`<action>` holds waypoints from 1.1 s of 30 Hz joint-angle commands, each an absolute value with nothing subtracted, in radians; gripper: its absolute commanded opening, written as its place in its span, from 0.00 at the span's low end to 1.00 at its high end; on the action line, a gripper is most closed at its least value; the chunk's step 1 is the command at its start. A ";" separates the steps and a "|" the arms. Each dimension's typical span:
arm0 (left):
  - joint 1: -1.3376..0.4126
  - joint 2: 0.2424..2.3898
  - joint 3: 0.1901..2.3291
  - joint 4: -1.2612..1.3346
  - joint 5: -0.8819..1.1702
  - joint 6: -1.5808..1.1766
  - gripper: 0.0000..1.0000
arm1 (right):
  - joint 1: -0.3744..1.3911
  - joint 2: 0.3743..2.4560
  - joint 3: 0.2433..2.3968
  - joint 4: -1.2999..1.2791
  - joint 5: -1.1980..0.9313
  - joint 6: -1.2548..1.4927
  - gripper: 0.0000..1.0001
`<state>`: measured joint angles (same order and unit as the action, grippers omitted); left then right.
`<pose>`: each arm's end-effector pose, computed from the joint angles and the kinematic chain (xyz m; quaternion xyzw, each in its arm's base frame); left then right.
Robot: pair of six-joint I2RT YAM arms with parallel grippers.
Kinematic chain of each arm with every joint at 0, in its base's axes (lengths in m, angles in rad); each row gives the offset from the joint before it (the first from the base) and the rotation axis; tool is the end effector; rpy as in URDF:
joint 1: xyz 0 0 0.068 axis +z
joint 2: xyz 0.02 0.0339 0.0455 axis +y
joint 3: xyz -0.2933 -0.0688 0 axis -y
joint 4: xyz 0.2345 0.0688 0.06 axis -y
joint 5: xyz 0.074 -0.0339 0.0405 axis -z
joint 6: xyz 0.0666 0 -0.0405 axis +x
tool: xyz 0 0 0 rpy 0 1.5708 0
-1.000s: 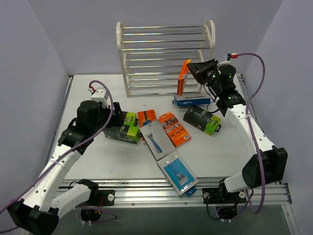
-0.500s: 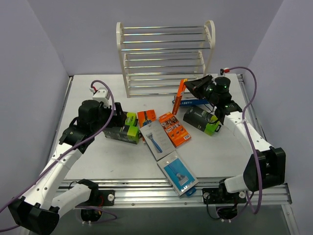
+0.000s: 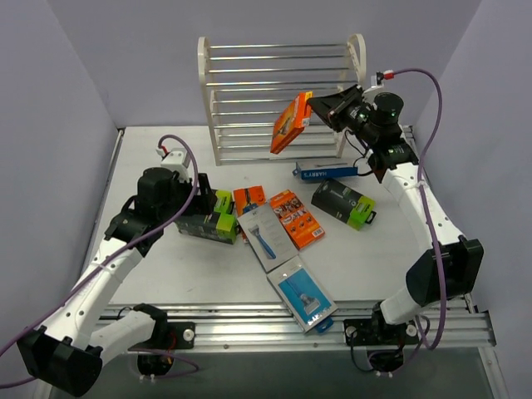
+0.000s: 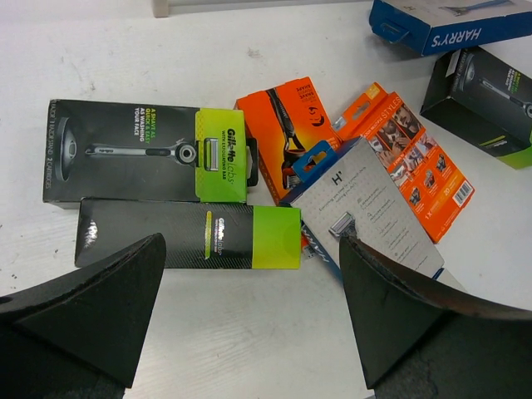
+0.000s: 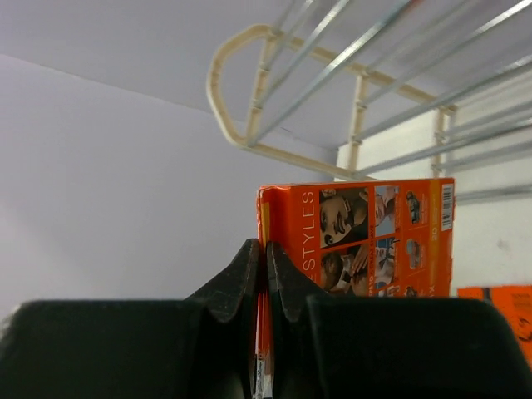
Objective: Place and organize the shaving razors onto the shelf
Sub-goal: Place the shaving razor onto shelf
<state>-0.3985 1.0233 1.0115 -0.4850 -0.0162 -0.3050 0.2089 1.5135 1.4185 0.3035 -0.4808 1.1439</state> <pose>0.2088 -0.0867 0.3541 0.0360 0.8585 -0.1697 0.4826 0.3580 0.1074 0.4713 0.1105 0.6293 0.5892 0.4945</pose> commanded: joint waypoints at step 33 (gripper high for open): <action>-0.394 1.083 1.023 -0.434 0.055 -0.316 0.94 | 0.028 1.763 1.796 0.876 -0.483 1.509 0.00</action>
<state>-0.3977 1.0832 1.0115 -0.4808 0.0368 -0.3096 0.0502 1.7973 1.7878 0.7460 -0.5449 1.5036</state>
